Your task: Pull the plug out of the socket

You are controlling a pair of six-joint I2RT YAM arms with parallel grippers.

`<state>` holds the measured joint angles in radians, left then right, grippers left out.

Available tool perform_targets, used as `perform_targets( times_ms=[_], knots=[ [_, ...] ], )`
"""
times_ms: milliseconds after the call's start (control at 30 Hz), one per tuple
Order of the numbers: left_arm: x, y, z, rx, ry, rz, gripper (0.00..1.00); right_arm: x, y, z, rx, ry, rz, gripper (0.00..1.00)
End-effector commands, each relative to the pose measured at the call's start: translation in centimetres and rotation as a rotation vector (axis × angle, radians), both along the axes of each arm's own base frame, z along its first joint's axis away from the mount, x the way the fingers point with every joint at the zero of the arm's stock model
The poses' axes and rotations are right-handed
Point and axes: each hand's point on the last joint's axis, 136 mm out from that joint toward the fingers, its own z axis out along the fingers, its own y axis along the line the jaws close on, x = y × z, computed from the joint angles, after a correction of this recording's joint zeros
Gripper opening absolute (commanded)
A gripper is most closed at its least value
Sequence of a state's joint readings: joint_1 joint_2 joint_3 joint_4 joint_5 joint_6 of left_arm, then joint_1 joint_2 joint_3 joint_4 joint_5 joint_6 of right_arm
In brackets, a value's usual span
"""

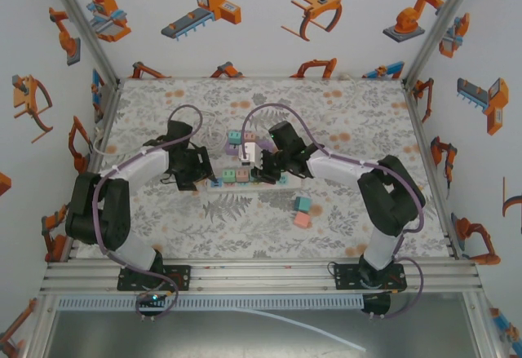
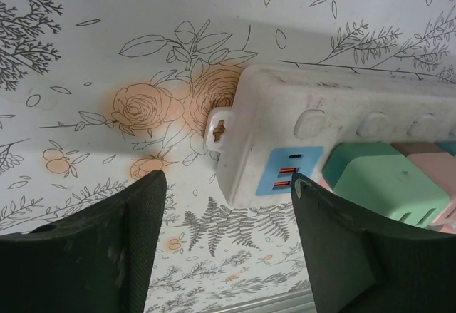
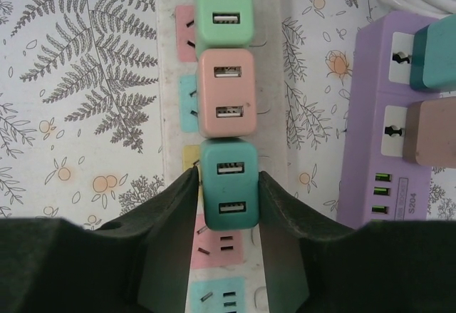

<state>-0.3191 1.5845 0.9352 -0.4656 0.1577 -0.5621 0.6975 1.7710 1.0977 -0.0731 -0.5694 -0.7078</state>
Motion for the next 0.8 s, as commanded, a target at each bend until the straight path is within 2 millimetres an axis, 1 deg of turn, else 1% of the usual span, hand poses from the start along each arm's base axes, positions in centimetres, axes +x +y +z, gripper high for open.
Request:
perform_targets(
  times_ms=[0,167,300,433,633,767],
  knots=[
    [0.5,-0.5,0.4,-0.019,-0.001,-0.013,0.64,0.2,0.9,1.3,0.044,0.006,0.022,0.36],
    [0.2,-0.4,-0.4,-0.012,0.023,-0.013,0.6,0.1,1.1,1.3,0.056,0.025,0.029,0.31],
    [-0.1,-0.3,-1.2,-0.003,0.051,-0.008,0.55,0.0,1.3,1.5,0.072,0.04,0.026,0.26],
    [-0.4,-0.1,-1.5,0.008,0.061,-0.003,0.52,0.1,1.4,1.8,0.087,0.037,0.022,0.23],
    [-0.9,0.2,-2.2,0.026,0.073,0.005,0.5,0.2,2.1,3.2,0.177,0.053,0.007,0.18],
    [-1.3,0.4,-2.7,0.033,0.087,0.017,0.49,0.4,2.3,4.2,0.229,0.061,-0.006,0.15]
  ],
)
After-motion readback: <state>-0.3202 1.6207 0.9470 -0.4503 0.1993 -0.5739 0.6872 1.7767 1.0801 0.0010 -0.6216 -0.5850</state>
